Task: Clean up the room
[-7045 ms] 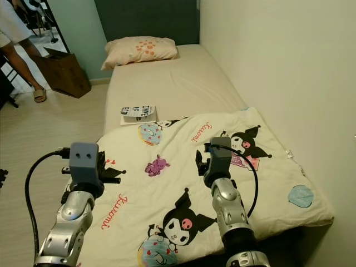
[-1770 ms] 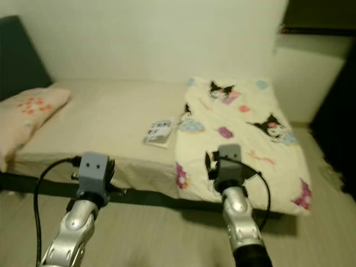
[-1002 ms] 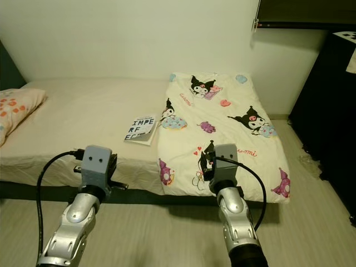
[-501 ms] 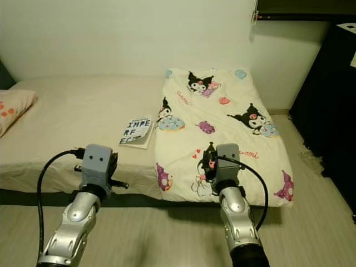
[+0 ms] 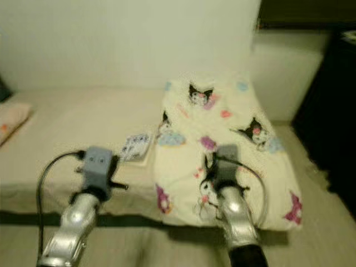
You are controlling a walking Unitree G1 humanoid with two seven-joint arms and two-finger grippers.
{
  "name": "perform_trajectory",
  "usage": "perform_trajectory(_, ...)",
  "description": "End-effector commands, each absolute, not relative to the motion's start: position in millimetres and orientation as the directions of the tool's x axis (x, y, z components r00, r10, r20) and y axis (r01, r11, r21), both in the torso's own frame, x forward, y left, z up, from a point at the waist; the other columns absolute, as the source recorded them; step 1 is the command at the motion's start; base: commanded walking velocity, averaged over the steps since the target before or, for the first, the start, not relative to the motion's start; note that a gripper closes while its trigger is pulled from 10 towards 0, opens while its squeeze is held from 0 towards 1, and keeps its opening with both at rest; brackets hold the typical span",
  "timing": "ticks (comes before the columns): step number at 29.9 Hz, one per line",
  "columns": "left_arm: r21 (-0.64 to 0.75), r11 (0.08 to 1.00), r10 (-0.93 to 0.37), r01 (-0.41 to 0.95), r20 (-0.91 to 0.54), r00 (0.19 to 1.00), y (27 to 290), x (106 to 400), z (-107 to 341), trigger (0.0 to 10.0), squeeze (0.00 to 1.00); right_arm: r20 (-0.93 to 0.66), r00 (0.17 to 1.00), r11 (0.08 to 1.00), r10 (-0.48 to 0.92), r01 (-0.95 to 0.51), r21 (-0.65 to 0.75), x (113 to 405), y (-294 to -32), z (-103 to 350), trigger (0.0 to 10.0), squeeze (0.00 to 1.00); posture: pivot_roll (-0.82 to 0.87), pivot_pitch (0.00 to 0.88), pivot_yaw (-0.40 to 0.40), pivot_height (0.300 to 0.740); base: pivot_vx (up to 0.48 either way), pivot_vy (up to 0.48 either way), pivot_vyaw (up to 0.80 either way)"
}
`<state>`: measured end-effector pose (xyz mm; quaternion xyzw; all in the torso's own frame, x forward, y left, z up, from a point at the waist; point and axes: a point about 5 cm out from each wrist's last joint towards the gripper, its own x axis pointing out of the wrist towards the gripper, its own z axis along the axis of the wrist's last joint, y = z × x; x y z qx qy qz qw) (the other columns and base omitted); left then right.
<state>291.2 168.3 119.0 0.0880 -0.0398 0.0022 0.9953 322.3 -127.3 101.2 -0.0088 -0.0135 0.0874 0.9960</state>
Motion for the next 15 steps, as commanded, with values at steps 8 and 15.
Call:
perform_trajectory(8,0.167,0.986,-0.011,0.000,0.066,0.998,167.6,290.7,116.3,10.0,0.00,0.001,0.989,0.989,0.145,-0.145,-0.039,321.0,-138.6,96.3,10.0,0.00,-0.04,0.069,0.008,0.740,0.340,0.000,0.00)
perform_trajectory(15,0.168,0.986,-0.011,-0.001,0.067,0.998,168.2,290.9,116.2,10.0,0.00,-0.001,0.987,0.985,0.162,-0.162,-0.060,319.9,-135.5,95.3,10.0,0.00,-0.04,0.062,0.010,0.740,0.341,0.000,0.00)
